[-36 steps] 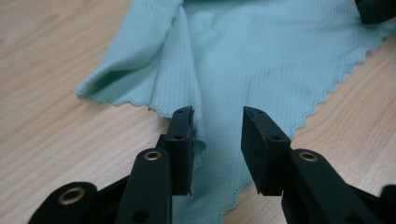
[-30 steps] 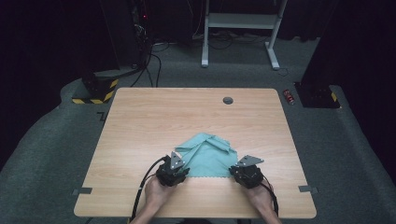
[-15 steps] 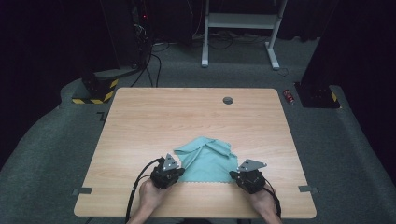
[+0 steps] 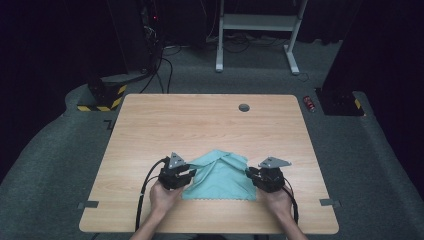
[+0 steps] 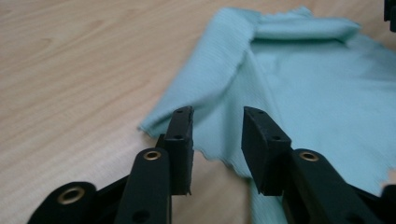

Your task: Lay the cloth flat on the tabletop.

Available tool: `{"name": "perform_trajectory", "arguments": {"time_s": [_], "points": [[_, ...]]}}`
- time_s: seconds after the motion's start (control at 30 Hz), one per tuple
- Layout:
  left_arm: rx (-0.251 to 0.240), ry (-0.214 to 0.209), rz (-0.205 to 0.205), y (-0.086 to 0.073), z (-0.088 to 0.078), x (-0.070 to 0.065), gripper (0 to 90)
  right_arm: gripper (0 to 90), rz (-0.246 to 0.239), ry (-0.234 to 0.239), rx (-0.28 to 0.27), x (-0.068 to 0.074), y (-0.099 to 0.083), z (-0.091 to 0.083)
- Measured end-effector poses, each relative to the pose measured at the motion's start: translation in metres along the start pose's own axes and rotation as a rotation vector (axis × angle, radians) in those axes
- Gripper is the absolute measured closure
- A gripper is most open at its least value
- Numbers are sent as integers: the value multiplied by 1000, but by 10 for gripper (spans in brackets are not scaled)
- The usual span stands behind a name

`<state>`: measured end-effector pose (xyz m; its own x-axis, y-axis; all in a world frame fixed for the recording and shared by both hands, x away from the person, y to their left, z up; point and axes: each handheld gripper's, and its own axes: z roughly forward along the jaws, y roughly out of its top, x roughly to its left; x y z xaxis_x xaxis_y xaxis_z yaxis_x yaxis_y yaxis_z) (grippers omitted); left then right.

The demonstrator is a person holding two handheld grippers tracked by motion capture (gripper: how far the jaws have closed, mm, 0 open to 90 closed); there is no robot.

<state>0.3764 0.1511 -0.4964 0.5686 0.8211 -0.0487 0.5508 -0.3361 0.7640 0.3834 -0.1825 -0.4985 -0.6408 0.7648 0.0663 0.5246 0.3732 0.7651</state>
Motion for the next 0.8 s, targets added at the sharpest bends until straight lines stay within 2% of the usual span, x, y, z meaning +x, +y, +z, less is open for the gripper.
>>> {"name": "perform_trajectory", "arguments": {"time_s": [0.1, 0.17, 0.27, 0.3, 0.37, 0.47, 0.53, 0.63, 0.67, 0.73, 0.8], "points": [[-8, 42, -3, 4, 8, 5, 574, 717, 29, -33, -4, -8, 7, 12], [-9, 46, -32, 4, 12, 10, 566, 709, 38, -47, -8, -13, 12, 18], [6, 60, -62, 2, 17, 16, 556, 657, 59, -61, 18, -18, 20, 28], [7, 62, -64, 2, 18, 17, 554, 649, 44, -75, 26, -19, 22, 31], [7, 58, -51, 2, 20, 17, 553, 651, 18, -93, 52, -20, 25, 37], [8, 61, -38, 2, 22, 15, 554, 655, 21, -100, 75, -22, 29, 44], [13, 56, -43, 1, 26, 16, 562, 671, 43, -96, 91, -24, 30, 48], [14, 10, -96, 0, 32, 19, 607, 691, 63, -89, 111, -27, 29, 56], [12, 2, -103, 0, 34, 20, 625, 709, 61, -88, 105, -27, 29, 58], [9, -15, -100, 0, 36, 19, 678, 794, 60, -86, 103, -26, 30, 59], [4, -26, -93, 0, 36, 19, 758, 880, 31, -88, 110, -23, 31, 61]]}}
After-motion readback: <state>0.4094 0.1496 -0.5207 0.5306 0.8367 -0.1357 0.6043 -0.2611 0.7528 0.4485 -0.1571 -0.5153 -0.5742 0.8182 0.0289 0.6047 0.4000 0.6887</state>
